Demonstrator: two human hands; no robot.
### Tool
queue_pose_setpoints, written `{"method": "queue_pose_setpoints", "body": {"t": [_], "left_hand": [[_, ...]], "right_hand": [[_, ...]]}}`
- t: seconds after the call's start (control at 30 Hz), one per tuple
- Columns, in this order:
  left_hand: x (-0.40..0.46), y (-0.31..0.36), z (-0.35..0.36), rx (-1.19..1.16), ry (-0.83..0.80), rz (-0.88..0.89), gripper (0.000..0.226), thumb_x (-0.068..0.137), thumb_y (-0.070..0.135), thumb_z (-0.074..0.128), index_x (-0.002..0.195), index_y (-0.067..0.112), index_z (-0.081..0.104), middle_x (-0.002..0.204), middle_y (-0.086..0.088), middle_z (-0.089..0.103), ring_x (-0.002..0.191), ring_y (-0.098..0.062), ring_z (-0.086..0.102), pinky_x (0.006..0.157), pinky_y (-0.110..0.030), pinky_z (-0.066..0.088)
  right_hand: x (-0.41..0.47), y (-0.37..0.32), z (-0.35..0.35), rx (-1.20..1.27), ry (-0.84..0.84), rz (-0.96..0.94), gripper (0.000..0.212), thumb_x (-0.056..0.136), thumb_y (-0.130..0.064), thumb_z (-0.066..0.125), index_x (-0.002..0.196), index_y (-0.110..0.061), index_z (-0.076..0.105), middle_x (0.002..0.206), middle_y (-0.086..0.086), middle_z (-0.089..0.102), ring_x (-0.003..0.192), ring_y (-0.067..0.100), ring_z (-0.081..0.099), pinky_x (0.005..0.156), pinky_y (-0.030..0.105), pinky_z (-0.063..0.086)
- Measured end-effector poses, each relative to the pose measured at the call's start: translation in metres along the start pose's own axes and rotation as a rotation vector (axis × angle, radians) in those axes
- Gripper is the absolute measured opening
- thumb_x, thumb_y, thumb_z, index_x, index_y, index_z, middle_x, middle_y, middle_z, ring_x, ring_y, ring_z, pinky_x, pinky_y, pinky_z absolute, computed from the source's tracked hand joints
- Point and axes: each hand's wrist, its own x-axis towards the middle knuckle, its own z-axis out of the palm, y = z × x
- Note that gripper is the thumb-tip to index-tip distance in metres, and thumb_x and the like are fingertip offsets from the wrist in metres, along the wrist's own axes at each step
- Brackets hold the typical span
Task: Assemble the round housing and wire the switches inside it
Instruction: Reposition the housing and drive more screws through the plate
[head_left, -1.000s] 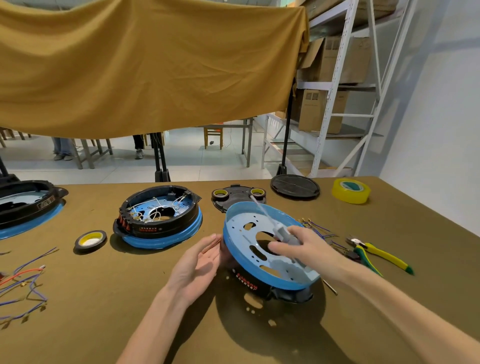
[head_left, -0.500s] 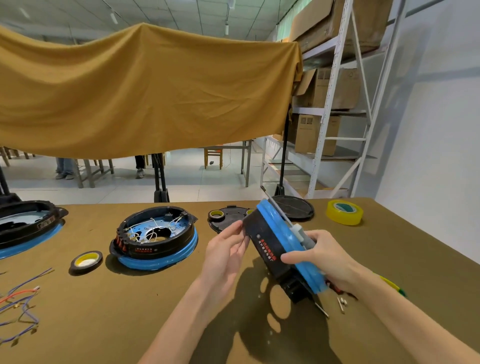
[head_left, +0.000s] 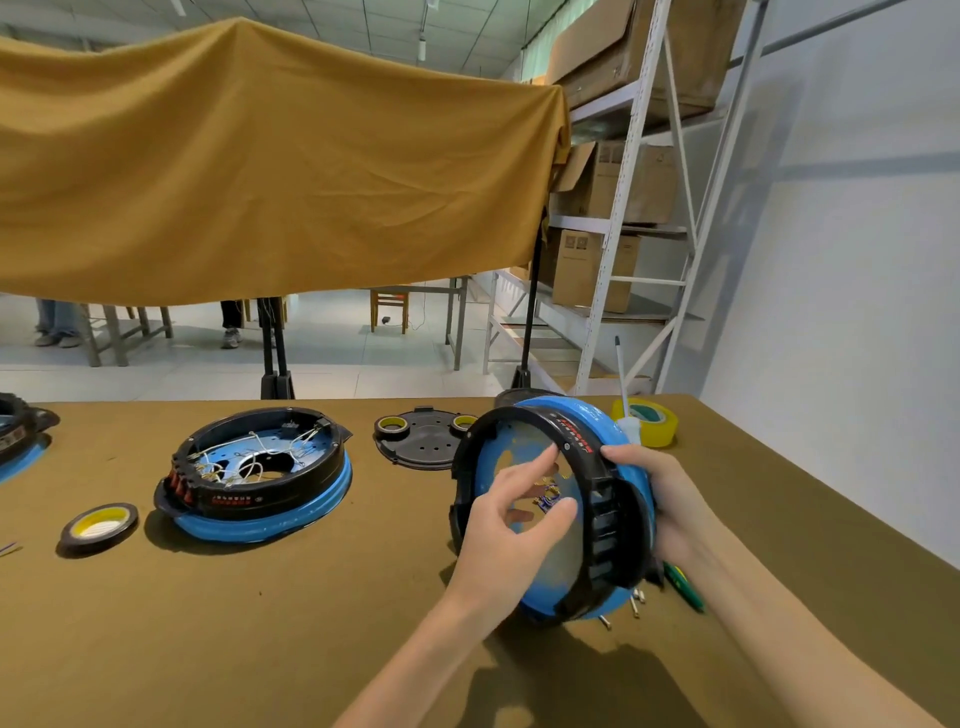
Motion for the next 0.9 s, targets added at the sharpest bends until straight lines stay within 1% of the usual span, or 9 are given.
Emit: {"method": "queue_pose_setpoints", "body": {"t": [0.17,0.27,0.43,0.53,0.57,0.67,0.73,0.83,0.9], "left_hand": [[-0.004,0.003,-0.001,0.018,0.112,0.036,0.050,0.092,0.028,0.077,0.137,0.042,0.061,0.120,0.023,0.071,0.119,-0.002,0.061,0.099,-0.036,0.051],[-0.009,0.006,-0.003,-0.006,0.262,0.067,0.047,0.088,0.023,0.081,0.128,0.043,0.066,0.117,0.023,0.073,0.116,0.000,0.065,0.097,-0.030,0.053],[-0.013,0.008,-0.017,-0.164,0.376,0.042,0.038,0.094,0.008,0.072,0.128,0.025,0.071,0.116,0.016,0.076,0.112,-0.003,0.070,0.087,-0.016,0.056],[-0.018,0.007,-0.036,-0.159,0.409,0.016,0.037,0.098,0.005,0.065,0.129,0.024,0.070,0.118,0.016,0.075,0.114,-0.001,0.068,0.090,-0.016,0.055],[-0.020,0.007,-0.044,-0.193,0.413,-0.019,0.034,0.099,0.005,0.062,0.126,0.024,0.070,0.117,0.013,0.076,0.113,-0.003,0.069,0.091,-0.021,0.057],[-0.024,0.008,-0.074,-0.456,0.346,-0.236,0.025,0.102,0.009,0.056,0.125,0.011,0.067,0.114,-0.004,0.078,0.110,-0.018,0.073,0.089,-0.037,0.060],[-0.026,0.007,-0.095,-0.633,0.269,-0.385,0.030,0.097,0.016,0.061,0.123,0.002,0.065,0.115,-0.014,0.076,0.109,-0.026,0.074,0.084,-0.039,0.062],[-0.033,0.002,-0.122,-0.729,0.197,-0.571,0.046,0.092,0.033,0.064,0.123,-0.001,0.061,0.116,-0.019,0.075,0.108,-0.031,0.073,0.080,-0.042,0.064],[-0.037,-0.006,-0.134,-0.705,0.182,-0.644,0.054,0.091,0.039,0.067,0.125,-0.001,0.058,0.116,-0.019,0.075,0.108,-0.032,0.073,0.081,-0.043,0.064]], "right_hand": [[-0.001,-0.001,0.014,-0.096,0.024,-0.076,0.033,0.072,-0.024,0.079,0.103,-0.012,0.080,0.101,0.016,0.075,0.082,0.026,0.073,0.069,0.037,0.062],[0.002,0.002,0.031,-0.165,0.066,-0.164,0.044,0.070,-0.020,0.082,0.112,-0.010,0.073,0.105,0.020,0.075,0.085,0.030,0.074,0.064,0.037,0.061],[0.010,0.011,0.070,-0.287,0.189,-0.327,0.032,0.073,-0.015,0.087,0.101,-0.014,0.071,0.101,0.018,0.076,0.087,0.035,0.076,0.073,0.047,0.064],[0.013,0.018,0.100,-0.514,0.258,-0.476,0.020,0.076,-0.017,0.088,0.087,-0.018,0.072,0.083,0.002,0.076,0.075,0.021,0.075,0.067,0.035,0.063],[0.013,0.020,0.111,-0.593,0.260,-0.521,0.019,0.076,-0.017,0.088,0.085,-0.016,0.072,0.077,0.002,0.074,0.070,0.019,0.072,0.061,0.031,0.060],[0.017,0.032,0.141,-0.842,0.261,-0.623,0.028,0.076,-0.015,0.083,0.067,-0.008,0.057,0.060,0.007,0.055,0.054,0.019,0.050,0.050,0.039,0.046],[0.019,0.044,0.155,-0.984,0.293,-0.669,0.041,0.075,-0.012,0.079,0.058,-0.020,0.042,0.050,-0.010,0.041,0.050,0.008,0.034,0.046,0.023,0.031],[0.021,0.073,0.168,-1.151,0.318,-0.671,0.025,0.078,-0.014,0.075,0.066,-0.020,0.053,0.058,-0.010,0.053,0.056,0.008,0.047,0.051,0.022,0.039],[0.022,0.094,0.174,-1.187,0.305,-0.648,0.010,0.082,-0.015,0.073,0.082,-0.019,0.064,0.073,-0.005,0.065,0.070,0.012,0.058,0.065,0.032,0.053]]}}
